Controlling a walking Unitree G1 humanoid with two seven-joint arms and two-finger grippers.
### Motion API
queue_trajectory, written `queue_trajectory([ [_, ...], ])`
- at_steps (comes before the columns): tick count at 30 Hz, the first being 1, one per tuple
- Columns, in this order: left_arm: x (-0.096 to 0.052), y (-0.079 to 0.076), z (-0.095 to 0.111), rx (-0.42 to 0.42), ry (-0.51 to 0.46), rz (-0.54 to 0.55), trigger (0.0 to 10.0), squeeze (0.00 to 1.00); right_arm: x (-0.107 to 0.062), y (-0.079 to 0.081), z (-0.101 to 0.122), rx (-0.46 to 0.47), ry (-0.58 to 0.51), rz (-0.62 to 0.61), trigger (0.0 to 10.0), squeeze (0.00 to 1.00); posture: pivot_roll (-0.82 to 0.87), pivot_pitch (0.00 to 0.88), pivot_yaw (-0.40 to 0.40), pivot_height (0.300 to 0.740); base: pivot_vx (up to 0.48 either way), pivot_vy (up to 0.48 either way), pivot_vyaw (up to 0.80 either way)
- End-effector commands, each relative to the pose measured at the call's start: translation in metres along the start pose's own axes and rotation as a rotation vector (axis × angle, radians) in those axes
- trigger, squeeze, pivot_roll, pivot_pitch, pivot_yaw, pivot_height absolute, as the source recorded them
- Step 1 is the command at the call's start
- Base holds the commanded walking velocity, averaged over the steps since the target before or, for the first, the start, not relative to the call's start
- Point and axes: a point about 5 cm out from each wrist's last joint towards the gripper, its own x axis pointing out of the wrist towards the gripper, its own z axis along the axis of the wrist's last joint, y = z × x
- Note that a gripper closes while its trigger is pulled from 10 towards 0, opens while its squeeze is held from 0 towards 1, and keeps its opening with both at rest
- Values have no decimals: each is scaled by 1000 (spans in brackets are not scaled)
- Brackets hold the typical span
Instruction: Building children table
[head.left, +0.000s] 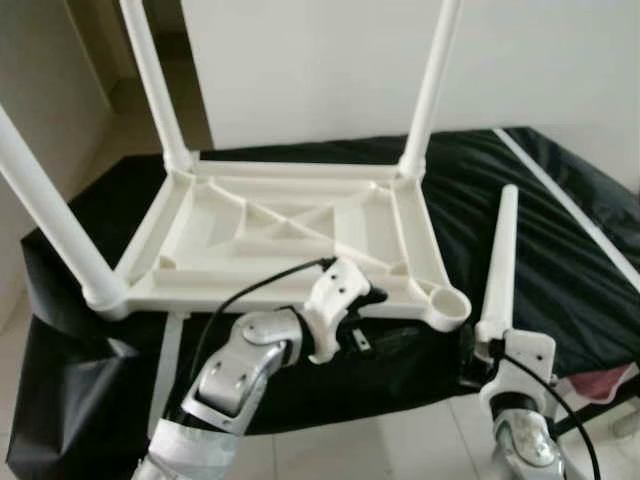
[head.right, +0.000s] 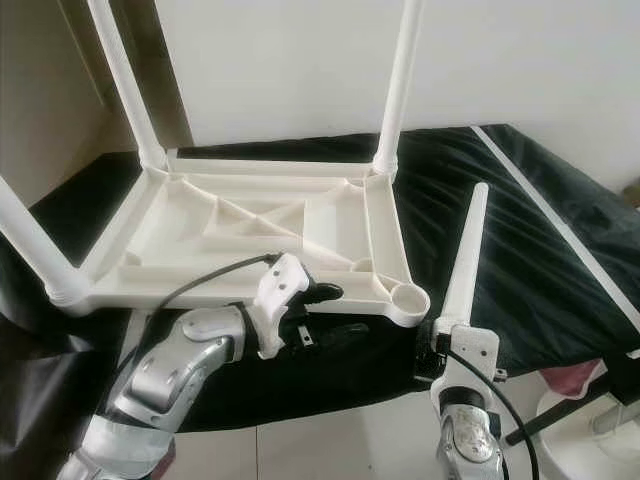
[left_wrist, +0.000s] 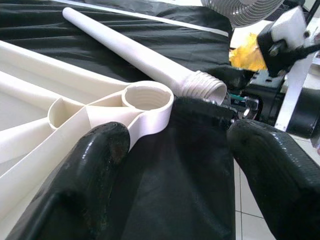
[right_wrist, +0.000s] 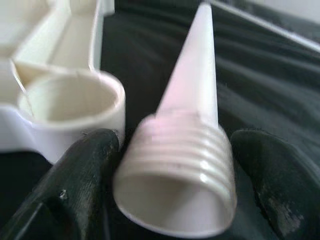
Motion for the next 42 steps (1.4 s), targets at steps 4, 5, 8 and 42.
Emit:
queue_trajectory([
  [4,0,2,1,-5,-5,46,10000,0,4,0,16,29,-77,3,10000,0,10,0,5,740,0,0,0],
  [5,0,2,1,-5,-6,46,10000,0,5,1,19,32,-87,3,10000,0,11,0,5,740,0,0,0],
  [8,0,2,1,-4,-6,47,10000,0,6,1,22,36,-96,-1,10000,0,11,0,5,740,0,0,0],
  [42,-11,-17,17,96,43,-93,10000,0,80,-13,54,291,268,-83,10000,0,66,66,1,740,0,0,0],
])
